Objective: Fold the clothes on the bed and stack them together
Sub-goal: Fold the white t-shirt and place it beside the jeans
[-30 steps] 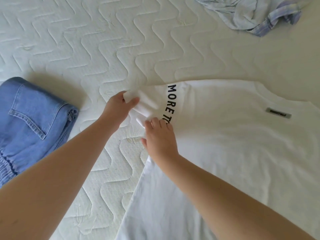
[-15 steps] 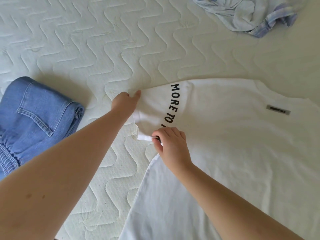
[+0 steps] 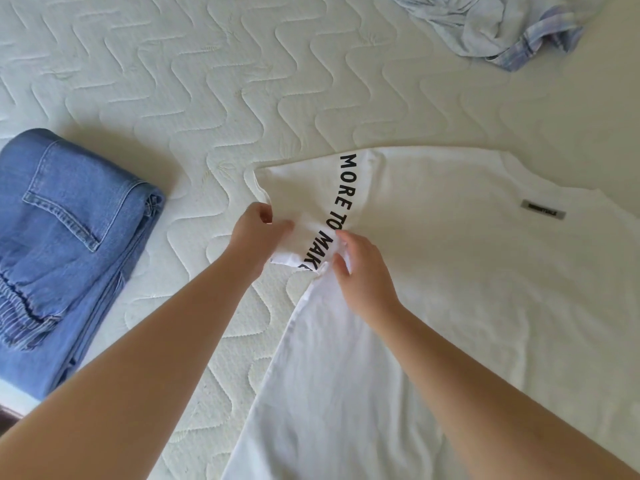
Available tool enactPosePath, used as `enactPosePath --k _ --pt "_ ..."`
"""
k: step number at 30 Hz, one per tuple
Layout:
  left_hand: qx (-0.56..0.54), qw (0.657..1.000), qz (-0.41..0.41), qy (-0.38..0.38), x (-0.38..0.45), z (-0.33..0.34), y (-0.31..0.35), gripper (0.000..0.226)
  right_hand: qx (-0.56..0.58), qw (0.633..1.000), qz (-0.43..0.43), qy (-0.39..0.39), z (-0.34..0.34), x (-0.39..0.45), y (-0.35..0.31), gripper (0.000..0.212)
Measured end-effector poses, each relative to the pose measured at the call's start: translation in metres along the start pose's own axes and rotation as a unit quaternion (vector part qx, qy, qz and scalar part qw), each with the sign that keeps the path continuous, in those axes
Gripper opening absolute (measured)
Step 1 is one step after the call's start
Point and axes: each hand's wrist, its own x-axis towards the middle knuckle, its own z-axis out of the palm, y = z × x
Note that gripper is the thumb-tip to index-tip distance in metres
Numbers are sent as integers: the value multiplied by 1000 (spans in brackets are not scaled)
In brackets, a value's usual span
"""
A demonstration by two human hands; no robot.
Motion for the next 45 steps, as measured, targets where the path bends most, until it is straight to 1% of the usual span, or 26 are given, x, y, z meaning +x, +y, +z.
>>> enactPosePath --k 3,6,7,9,10,13,15,17,21,25,29,30,31,32,33,34,35,36,37,38,39,40,41,43,44,45 --pt "-150 984 -89 -22 1 1 6 55 123 985 94 79 -8 10 -4 43" --pt "-175 975 -136 -22 4 0 15 53 201 943 202 171 -25 22 1 47" --pt "-179 972 -148 -35 4 0 19 61 225 928 233 186 -32 26 5 48" --pt "-193 964 -161 -83 6 3 23 79 288 900 267 189 -44 32 12 46" --pt "-193 964 -153 -104 5 6 26 75 329 886 271 181 -50 34 15 43" --pt "-123 984 -73 -104 -1 17 31 31 434 844 277 151 -64 40 20 27" --pt "-50 995 14 -85 -11 20 37 15 470 826 279 136 -72 44 25 25" --pt "7 991 89 -104 -26 25 50 20 502 813 271 118 -80 44 31 34" --pt "98 971 173 -134 -60 46 79 23 562 782 262 66 -93 45 39 56" --pt "174 929 276 -176 -91 77 104 54 603 756 254 34 -111 43 48 61" --pt "256 887 316 -218 -117 124 107 54 644 720 253 49 -133 31 58 58" --pt "278 874 319 -238 -125 138 103 53 635 728 256 43 -137 26 62 56" --pt "296 862 321 -258 -132 150 99 52 612 745 265 9 -139 21 67 49" --pt "312 848 326 -278 -137 161 95 50 613 728 304 -23 -140 21 74 38" --pt "330 831 329 -305 -141 169 90 51 594 730 338 -7 -142 16 83 32" --pt "347 810 330 -338 -144 175 87 53 566 756 328 -22 -143 11 90 29" --pt "361 789 327 -374 -145 177 85 57 554 772 312 -13 -146 5 98 47" --pt "361 777 319 -405 -145 176 86 58 571 764 300 5 -152 -1 106 69" --pt "339 781 310 -423 -142 173 87 55 618 732 286 -13 -157 -2 112 84" --pt "296 803 301 -420 -136 167 88 46 635 717 288 -15 -160 -1 115 91" --pt "249 835 293 -394 -125 161 89 37 628 724 284 -14 -165 -1 115 91" --pt "224 864 291 -345 -111 157 90 33 602 745 286 -12 -165 -2 117 88" --pt "238 878 300 -288 -95 153 93 33 556 777 296 -18 -166 -1 117 79" --pt "313 869 331 -192 -61 150 98 31 362 879 307 -42 -171 -5 116 55" --pt "348 857 342 -166 -45 152 102 33 254 920 294 -46 -171 -5 117 43" --pt "383 843 344 -155 -29 155 107 39 170 946 271 -41 -169 -6 118 34"
